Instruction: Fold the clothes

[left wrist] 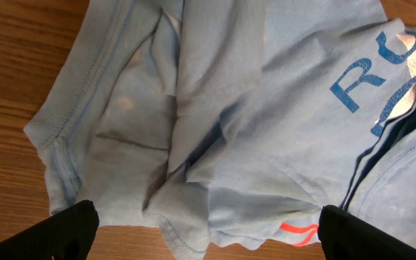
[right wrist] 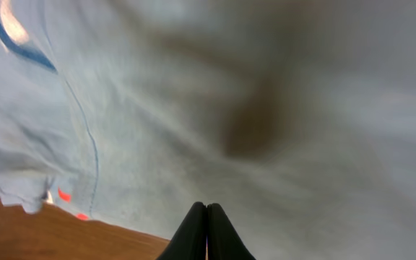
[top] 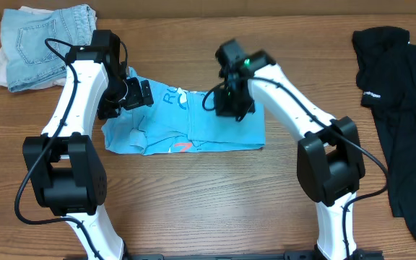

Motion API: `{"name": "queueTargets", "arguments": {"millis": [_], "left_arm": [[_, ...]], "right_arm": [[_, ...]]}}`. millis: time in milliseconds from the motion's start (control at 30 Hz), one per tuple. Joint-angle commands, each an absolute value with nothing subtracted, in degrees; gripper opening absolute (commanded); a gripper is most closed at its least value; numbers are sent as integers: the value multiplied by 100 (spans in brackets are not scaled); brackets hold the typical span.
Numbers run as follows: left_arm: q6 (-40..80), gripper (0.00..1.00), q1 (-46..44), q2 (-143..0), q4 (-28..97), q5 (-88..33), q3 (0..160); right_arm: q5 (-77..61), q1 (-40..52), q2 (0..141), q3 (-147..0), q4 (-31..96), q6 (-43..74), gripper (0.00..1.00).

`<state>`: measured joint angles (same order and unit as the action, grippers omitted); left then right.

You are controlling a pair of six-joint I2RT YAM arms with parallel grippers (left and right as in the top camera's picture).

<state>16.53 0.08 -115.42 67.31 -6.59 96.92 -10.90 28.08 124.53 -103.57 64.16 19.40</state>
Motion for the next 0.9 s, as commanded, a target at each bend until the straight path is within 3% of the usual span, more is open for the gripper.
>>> {"name": "queueTargets", "arguments": {"millis": [0,233,533,600,667,867], "left_arm": [[1629,100,27,-11581,6731,-604,9754],[1627,100,30,-11581,6746,-602,9754],[1573,100,30,-11581,6742,-600,9754],[1540,100,30,-11581,6742,-600,9754],[1540,100,30,-11583,6737,-600,9754],[1544,100,30,-11581,6707,-604,9754]], "right_arm": [[-2016,2989,12436,-9664,5922,1914,4],[-2303,3181,12425,-8967,5395,2296,4],[-1275,2764,11922,-10082,6744,2226,4],[-703,2576,11782,-10385,7019,2233,11],[-421,2375,11692,-10538,7074,2233,30],[-650,1844,11793,-10372,6917,2209,25]]}}
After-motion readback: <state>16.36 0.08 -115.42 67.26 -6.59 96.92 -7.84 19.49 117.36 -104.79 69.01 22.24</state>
